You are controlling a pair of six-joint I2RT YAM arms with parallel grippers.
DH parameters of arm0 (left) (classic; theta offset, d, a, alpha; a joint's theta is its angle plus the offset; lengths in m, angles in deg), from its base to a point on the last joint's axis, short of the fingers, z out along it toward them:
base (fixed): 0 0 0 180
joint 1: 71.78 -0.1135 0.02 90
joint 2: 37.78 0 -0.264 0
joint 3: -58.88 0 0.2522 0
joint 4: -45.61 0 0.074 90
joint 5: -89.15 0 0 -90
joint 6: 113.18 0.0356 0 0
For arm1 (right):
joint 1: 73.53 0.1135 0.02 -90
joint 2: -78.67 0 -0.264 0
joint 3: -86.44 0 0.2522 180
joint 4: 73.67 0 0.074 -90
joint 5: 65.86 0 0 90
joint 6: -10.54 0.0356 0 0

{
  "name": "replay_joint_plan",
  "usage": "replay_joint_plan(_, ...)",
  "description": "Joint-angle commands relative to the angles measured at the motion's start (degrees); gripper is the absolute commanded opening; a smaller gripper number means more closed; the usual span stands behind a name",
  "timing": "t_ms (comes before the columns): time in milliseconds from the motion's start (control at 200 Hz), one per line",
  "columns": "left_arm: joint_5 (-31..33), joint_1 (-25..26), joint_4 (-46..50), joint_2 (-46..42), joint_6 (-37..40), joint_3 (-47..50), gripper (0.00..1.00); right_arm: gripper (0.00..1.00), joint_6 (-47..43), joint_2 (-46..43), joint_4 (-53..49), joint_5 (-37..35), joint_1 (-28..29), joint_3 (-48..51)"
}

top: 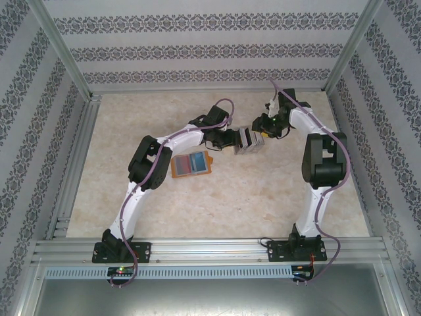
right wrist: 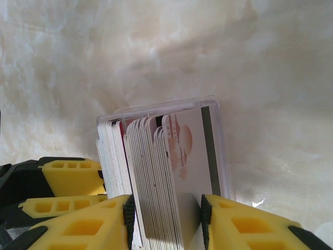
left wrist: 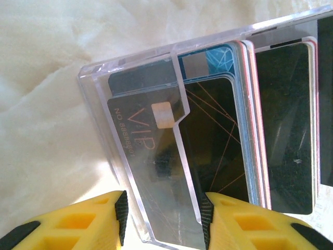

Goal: Put the credit cards into the card holder
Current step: Pick up the credit card from the storage box.

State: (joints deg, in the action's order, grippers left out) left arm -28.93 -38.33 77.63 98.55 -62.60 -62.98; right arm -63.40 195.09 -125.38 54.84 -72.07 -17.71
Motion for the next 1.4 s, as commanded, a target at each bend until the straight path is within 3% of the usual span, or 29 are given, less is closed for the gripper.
replay_joint_plan(0, 0.5, 1.6, 0.5, -1.1, 0.4, 1.9, 0.44, 0.41, -0.7, 0.1, -0.6, 1.5, 1.2, -0.8)
replay_joint_plan(680, 0.2, 1.5, -0.2, -1.4, 0.1, 2.4, 0.44, 0.38, -0.3, -4.5, -0.5, 1.4, 0.0, 0.6)
replay_joint_plan(799, 0.2, 1.6, -0.2, -1.4, 0.2, 2.4, 0.44, 0.29, -0.4, -4.9, -0.5, 1.5, -0.8, 0.9)
replay_joint_plan(1044, 0.1, 1.6, -0.3, -1.4, 0.0, 2.4, 0.44, 0.0, -0.3, -5.7, -0.1, 1.5, -2.0, 2.0)
replay_joint_plan(1249, 0.3, 1.6, -0.2, -1.4, 0.1, 2.4, 0.44, 0.02, 0.2, -6.2, 0.6, 2.1, -2.4, 2.6)
replay_joint_plan(1399, 0.3, 1.7, -0.3, -1.5, 0.1, 2.4, 0.44, 0.13, 0.8, -6.3, 1.3, 4.0, -2.8, 2.9)
